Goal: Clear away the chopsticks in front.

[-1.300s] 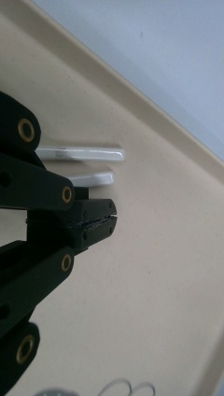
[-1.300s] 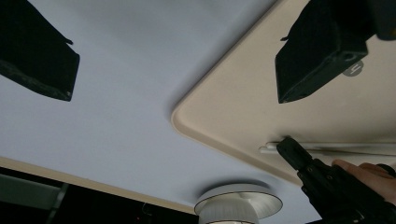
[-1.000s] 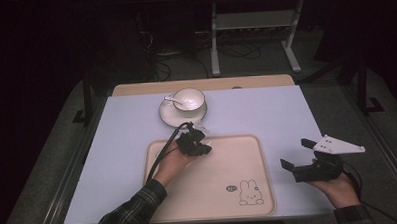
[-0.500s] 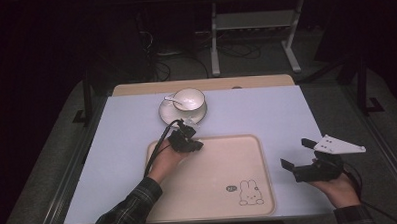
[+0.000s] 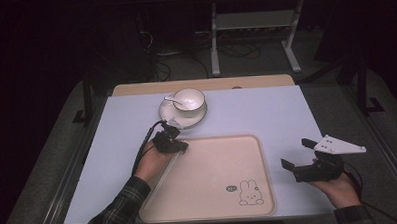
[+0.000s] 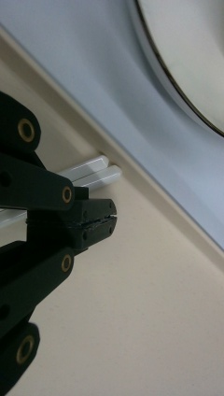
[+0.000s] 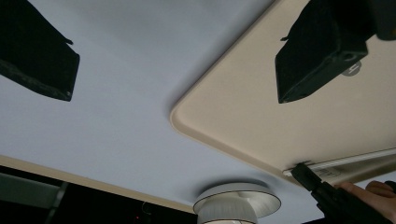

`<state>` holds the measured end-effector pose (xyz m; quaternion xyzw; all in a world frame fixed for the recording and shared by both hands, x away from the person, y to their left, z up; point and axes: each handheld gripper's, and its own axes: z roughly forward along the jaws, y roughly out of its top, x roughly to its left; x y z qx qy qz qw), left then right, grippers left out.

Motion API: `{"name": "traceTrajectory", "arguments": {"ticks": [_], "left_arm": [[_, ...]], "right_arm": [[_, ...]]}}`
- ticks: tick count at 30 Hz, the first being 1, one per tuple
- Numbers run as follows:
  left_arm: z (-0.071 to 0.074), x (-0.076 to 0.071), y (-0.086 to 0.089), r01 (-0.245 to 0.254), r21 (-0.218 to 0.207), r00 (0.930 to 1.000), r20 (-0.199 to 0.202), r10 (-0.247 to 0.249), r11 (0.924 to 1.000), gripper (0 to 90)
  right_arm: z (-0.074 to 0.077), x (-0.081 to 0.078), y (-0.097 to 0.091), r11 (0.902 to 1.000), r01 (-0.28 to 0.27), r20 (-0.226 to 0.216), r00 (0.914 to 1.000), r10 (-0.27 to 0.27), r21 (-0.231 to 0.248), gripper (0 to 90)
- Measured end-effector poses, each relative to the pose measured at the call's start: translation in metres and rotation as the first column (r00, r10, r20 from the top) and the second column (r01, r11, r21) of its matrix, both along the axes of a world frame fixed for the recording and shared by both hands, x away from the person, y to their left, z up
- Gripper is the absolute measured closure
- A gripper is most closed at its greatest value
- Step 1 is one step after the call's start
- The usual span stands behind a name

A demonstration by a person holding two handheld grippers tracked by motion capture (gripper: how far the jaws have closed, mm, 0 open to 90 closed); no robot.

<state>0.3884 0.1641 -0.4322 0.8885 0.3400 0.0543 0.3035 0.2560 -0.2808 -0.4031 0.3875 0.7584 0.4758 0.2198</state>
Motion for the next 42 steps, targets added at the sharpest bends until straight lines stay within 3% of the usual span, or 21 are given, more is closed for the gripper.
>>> {"name": "traceTrajectory", "arguments": {"ticks": [14,30,33,36,42], "left_arm": [[0.0,-0.032,0.026,0.0,-0.031,0.9988,-0.049,-0.001,0.9995,88.9],[0.001,-0.045,0.058,-0.059,-0.037,0.9965,-0.061,0.056,0.9976,87.8],[0.004,-0.054,0.055,-0.039,-0.066,0.9967,-0.073,0.035,0.9971,87.5],[0.001,-0.068,0.047,0.01,-0.043,0.996,-0.088,-0.014,0.999,87.5],[0.002,-0.084,0.053,0.012,-0.034,0.9958,-0.09,-0.015,0.9993,87.6]], "right_arm": [[0.0,0.0,0.0,1.0,0.001,0.001,1.0,-0.001,0.002,0.0],[0.0,0.0,0.001,1.0,0.002,-0.001,1.0,-0.002,0.001,0.0],[0.0,0.0,0.001,1.0,0.002,0.001,1.0,-0.002,0.001,0.0],[0.0,-0.001,0.0,1.0,0.003,0.002,1.0,-0.003,0.001,0.0],[0.001,-0.001,0.001,1.0,0.0,0.003,1.0,0.0,0.002,0.0]]}}
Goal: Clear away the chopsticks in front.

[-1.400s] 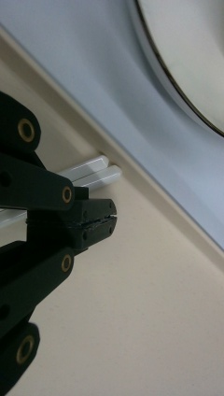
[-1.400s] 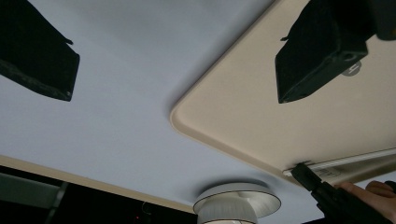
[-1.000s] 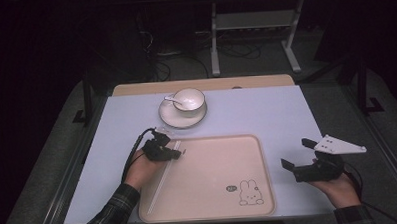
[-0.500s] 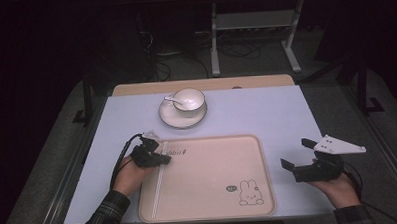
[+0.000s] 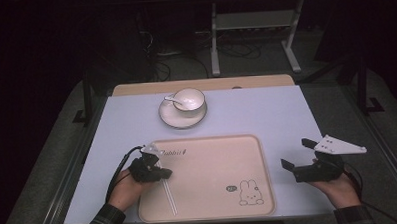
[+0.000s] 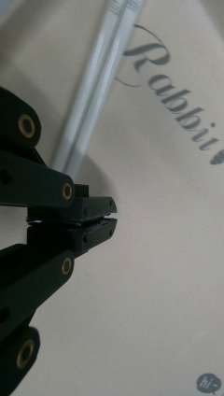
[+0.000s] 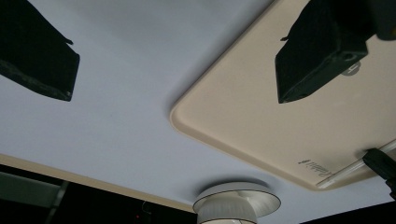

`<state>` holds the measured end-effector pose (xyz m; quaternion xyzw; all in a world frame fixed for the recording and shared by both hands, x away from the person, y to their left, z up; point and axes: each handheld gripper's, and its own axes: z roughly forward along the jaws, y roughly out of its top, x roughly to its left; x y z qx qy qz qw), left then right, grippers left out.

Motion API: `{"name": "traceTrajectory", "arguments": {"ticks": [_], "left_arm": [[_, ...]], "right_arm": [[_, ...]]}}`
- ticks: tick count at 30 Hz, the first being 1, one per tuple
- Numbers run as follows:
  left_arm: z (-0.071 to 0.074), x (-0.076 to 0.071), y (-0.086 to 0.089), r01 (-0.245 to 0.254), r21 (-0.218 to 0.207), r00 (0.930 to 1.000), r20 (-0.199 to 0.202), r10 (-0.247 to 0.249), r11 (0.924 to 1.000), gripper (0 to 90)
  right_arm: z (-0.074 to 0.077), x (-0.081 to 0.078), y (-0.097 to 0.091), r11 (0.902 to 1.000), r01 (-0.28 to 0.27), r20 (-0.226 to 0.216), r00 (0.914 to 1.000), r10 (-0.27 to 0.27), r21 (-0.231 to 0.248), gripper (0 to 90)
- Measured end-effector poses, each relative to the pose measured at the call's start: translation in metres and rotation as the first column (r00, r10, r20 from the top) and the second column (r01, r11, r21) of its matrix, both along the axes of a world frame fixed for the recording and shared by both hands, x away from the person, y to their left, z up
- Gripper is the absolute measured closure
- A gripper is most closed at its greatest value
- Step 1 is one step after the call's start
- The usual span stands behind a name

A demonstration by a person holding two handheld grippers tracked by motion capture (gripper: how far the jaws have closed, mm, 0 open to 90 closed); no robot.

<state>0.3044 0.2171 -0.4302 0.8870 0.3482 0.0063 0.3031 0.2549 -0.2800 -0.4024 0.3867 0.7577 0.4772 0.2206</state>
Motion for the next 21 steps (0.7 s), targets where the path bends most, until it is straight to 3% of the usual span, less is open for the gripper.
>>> {"name": "traceTrajectory", "arguments": {"ticks": [8,15,18,21], "left_arm": [[0.001,-0.003,0.017,-0.049,0.015,0.9988,0.011,0.049,0.9987,87.6],[0.001,-0.003,0.019,-0.049,0.014,0.9987,0.013,0.049,0.9987,87.3],[0.002,-0.003,0.018,-0.044,0.001,0.9989,0.015,0.044,0.999,83.6],[0.008,-0.004,0.019,-0.037,-0.037,0.9978,0.055,0.039,0.9986,78.0]], "right_arm": [[0.0,0.0,0.0,1.0,0.002,0.0,1.0,-0.002,0.002,0.0],[0.0,0.0,0.001,1.0,-0.002,-0.002,1.0,0.002,-0.005,0.0],[0.0,0.0,0.001,1.0,-0.001,-0.003,1.0,0.001,-0.005,0.0],[-0.001,0.0,0.001,1.0,-0.002,-0.005,1.0,0.002,-0.006,0.0]]}}
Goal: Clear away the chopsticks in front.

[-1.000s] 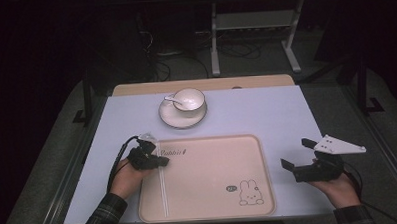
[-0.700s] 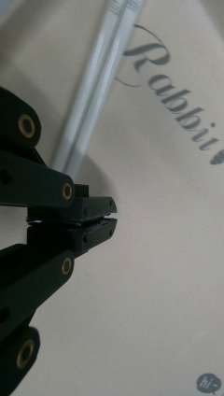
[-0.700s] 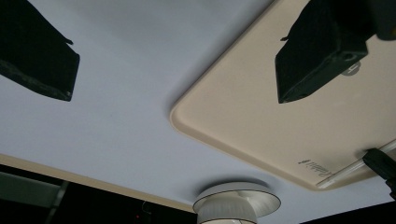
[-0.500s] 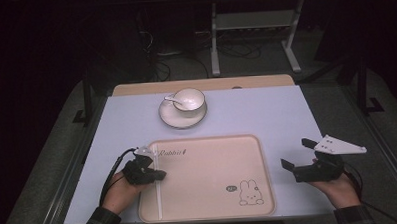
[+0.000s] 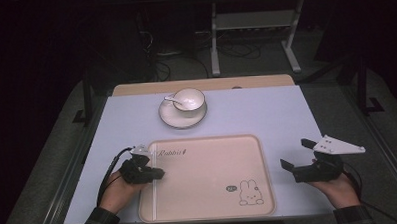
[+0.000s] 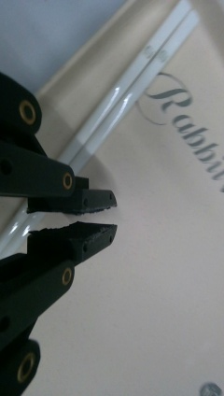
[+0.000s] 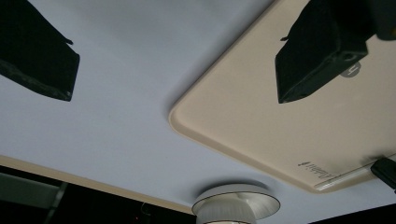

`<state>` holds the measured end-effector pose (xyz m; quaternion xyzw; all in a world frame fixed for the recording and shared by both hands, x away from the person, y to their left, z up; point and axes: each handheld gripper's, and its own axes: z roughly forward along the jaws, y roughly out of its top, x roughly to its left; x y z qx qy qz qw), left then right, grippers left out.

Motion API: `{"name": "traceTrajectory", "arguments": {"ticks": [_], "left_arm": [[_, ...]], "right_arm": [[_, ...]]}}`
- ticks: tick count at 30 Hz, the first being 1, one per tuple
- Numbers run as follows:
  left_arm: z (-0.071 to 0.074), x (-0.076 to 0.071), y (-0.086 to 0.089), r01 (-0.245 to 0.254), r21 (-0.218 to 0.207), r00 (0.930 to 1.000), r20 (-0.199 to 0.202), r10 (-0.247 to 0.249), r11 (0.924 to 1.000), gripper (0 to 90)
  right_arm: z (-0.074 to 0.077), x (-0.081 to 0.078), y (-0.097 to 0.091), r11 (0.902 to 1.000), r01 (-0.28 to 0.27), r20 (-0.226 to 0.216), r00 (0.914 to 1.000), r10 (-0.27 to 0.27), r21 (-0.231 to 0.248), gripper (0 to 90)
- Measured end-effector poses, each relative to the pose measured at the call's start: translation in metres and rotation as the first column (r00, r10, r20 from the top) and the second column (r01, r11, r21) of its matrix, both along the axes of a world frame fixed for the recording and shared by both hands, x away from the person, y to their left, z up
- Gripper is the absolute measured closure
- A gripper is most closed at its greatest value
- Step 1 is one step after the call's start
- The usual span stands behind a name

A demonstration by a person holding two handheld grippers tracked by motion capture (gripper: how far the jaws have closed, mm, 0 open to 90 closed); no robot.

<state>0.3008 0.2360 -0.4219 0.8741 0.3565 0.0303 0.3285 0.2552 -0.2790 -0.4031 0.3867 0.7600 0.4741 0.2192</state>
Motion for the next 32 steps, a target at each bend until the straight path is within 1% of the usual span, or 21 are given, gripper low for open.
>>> {"name": "traceTrajectory", "arguments": {"ticks": [2,5,6,7,9,10,11,12,13,15,18,19,20,22,23,26,30,32], "left_arm": [[0.005,0.0,0.002,0.004,-0.032,0.9996,0.03,-0.003,0.9995,72.0],[0.01,-0.001,0.007,0.001,-0.059,0.9967,0.081,0.004,0.9983,61.5],[0.012,-0.002,0.009,-0.001,-0.071,0.9945,0.104,0.008,0.9975,58.1],[0.013,-0.002,0.012,-0.009,-0.082,0.9918,0.126,0.02,0.9966,52.7],[0.016,-0.002,0.016,-0.017,-0.1,0.9882,0.15,0.032,0.9949,45.7],[0.018,-0.003,0.02,-0.025,-0.113,0.9845,0.17,0.044,0.9933,41.7],[0.02,-0.004,0.023,-0.029,-0.115,0.9811,0.187,0.05,0.993,37.2],[0.02,-0.004,0.025,-0.031,-0.123,0.9781,0.201,0.056,0.9919,34.2],[0.022,-0.006,0.029,-0.036,-0.131,0.9733,0.22,0.065,0.9907,32.3],[0.024,-0.007,0.034,-0.038,-0.137,0.9685,0.239,0.071,0.9898,26.6],[0.024,-0.012,0.045,-0.067,-0.14,0.9608,0.258,0.102,0.9879,21.1],[0.024,-0.013,0.048,-0.076,-0.141,0.9585,0.262,0.112,0.987,17.4],[0.024,-0.014,0.051,-0.078,-0.147,0.9575,0.265,0.115,0.986,15.7],[0.023,-0.016,0.057,-0.088,-0.15,0.9532,0.275,0.127,0.9848,13.9],[0.022,-0.017,0.059,-0.089,-0.153,0.9531,0.274,0.128,0.9843,13.9],[0.021,-0.018,0.062,-0.093,-0.145,0.9522,0.276,0.131,0.985,13.9],[0.02,-0.017,0.061,-0.094,-0.147,0.9517,0.277,0.132,0.9847,13.9],[0.019,-0.016,0.062,-0.095,-0.138,0.952,0.277,0.131,0.9858,14.0]], "right_arm": [[0.0,0.0,0.0,1.0,-0.002,0.001,1.0,0.002,0.0,0.0],[-0.001,0.0,0.0,1.0,-0.004,0.0,1.0,0.004,-0.002,0.0],[-0.001,0.0,0.0,1.0,-0.004,0.0,1.0,0.004,-0.001,0.0],[-0.001,0.0,0.0,1.0,-0.005,0.0,1.0,0.005,-0.002,0.0],[-0.001,0.0,0.001,1.0,-0.007,0.001,1.0,0.007,-0.002,0.0],[-0.001,0.0,0.001,1.0,-0.007,0.001,1.0,0.007,-0.001,0.0],[-0.001,0.0,0.001,1.0,-0.008,0.001,1.0,0.008,0.0,0.0],[0.0,-0.001,0.001,1.0,-0.009,0.002,1.0,0.009,-0.001,0.0],[0.0,-0.001,0.001,1.0,-0.009,0.002,1.0,0.009,0.0,0.0],[0.0,-0.001,0.001,0.9999,-0.011,0.001,0.9999,0.011,0.003,0.0],[0.0,-0.002,0.001,0.9999,-0.013,0.003,0.9999,0.013,0.005,0.0],[0.0,-0.002,0.001,0.9999,-0.013,0.003,0.9999,0.013,0.005,0.0],[0.0,-0.002,0.001,0.9999,-0.014,0.003,0.9999,0.014,0.005,0.0],[0.0,-0.002,0.001,0.9999,-0.016,0.002,0.9999,0.016,0.004,0.0],[-0.001,-0.002,0.001,0.9999,-0.016,0.001,0.9999,0.016,0.003,0.0],[-0.001,-0.002,0.002,0.9998,-0.017,0.0,0.9998,0.017,0.003,0.0],[-0.001,-0.002,0.002,0.9998,-0.017,0.0,0.9998,0.017,0.005,0.0],[-0.001,-0.002,0.001,0.9998,-0.018,0.002,0.9998,0.017,0.004,0.0]]}}
